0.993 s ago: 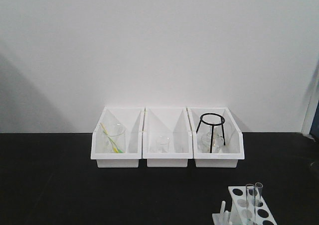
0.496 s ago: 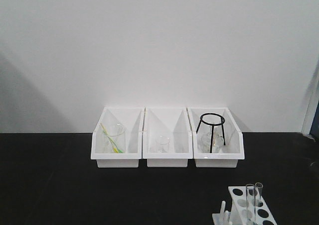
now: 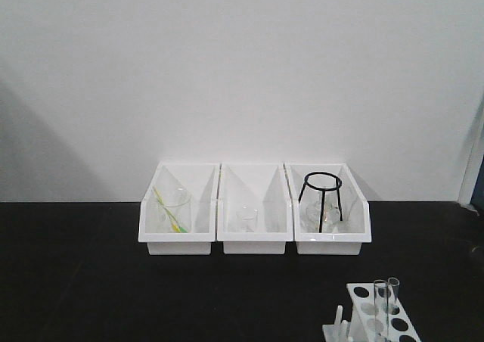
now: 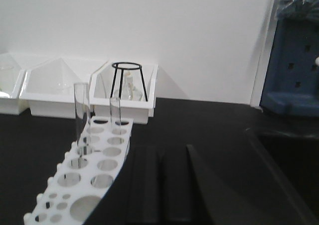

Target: Flip and reinsert test tube from rack

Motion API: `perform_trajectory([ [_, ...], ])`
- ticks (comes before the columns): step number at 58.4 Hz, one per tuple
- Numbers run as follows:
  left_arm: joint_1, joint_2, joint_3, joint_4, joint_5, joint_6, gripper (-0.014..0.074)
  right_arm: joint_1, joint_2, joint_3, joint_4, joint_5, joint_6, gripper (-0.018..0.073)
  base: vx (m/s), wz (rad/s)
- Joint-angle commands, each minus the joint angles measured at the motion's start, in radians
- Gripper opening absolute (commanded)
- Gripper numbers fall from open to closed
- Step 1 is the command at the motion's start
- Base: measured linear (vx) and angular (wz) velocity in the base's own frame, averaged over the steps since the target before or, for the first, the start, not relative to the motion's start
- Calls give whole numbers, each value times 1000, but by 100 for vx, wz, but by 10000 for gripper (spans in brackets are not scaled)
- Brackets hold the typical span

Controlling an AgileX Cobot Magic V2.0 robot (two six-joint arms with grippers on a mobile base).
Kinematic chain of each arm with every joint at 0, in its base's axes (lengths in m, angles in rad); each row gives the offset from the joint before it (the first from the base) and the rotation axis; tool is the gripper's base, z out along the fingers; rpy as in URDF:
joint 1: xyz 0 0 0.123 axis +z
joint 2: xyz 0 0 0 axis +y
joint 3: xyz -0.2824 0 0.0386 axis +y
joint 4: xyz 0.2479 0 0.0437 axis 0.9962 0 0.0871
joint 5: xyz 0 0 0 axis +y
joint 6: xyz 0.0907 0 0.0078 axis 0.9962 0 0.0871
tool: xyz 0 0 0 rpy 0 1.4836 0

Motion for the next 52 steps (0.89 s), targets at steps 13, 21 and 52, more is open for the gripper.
perform_trajectory([
  [13,-7,-11,0,-4,-87,0,-6,-5,-5,16,6,-89,-7,-12,0,0],
  [21,-7,-11,0,-4,-87,0,-6,-5,-5,16,5,-89,-7,-12,0,0],
  [52,-7,-11,0,-4,-87,0,-6,-5,-5,16,3,-89,-7,-12,0,0],
])
